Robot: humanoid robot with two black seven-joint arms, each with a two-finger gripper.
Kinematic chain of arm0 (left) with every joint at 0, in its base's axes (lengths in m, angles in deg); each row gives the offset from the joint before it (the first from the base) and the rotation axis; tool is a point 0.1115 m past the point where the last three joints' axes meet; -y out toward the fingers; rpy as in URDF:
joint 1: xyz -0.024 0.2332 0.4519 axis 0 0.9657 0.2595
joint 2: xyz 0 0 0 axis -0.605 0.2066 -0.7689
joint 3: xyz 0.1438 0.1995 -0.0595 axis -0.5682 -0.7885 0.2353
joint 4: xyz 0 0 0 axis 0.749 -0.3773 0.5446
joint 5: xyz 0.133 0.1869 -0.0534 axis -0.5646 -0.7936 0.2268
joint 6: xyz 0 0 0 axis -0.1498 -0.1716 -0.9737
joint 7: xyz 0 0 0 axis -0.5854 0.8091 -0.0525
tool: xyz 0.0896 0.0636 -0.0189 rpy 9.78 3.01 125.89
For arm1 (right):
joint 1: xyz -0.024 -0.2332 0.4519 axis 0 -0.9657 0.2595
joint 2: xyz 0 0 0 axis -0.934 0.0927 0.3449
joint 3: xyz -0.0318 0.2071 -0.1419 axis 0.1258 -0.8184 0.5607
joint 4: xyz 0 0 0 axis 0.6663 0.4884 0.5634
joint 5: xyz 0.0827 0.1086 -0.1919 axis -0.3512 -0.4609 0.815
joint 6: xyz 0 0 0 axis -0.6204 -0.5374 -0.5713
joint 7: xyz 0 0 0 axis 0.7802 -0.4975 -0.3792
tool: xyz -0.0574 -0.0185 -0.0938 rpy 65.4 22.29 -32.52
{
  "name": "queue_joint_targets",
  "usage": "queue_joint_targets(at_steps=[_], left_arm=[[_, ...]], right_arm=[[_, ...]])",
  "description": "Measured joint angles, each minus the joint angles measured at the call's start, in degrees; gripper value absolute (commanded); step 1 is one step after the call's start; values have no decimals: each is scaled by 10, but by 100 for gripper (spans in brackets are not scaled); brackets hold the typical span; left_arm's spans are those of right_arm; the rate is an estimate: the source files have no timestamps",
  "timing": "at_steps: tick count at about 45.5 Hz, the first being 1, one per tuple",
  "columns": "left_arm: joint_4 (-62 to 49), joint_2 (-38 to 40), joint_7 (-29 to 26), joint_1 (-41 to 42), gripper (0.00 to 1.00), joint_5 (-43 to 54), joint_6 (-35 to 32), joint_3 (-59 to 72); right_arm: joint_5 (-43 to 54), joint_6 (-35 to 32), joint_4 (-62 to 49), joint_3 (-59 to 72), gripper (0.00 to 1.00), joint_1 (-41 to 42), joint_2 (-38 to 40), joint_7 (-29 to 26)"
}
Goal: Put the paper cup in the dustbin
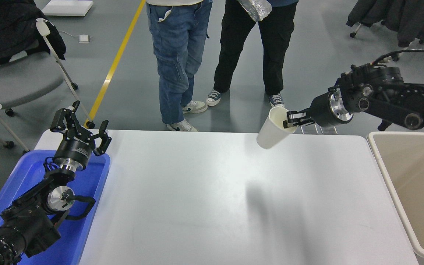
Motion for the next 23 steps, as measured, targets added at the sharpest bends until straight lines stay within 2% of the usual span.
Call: queue_joint_targets(at_steps=[11,23], left_arm=[[0,0,0,0,100,0,0,0],[0,0,0,0,100,0,0,0]], right_arm=[[-1,-17,23,11,0,44,48,-2],[4,-22,25,13,0,25,128,1]])
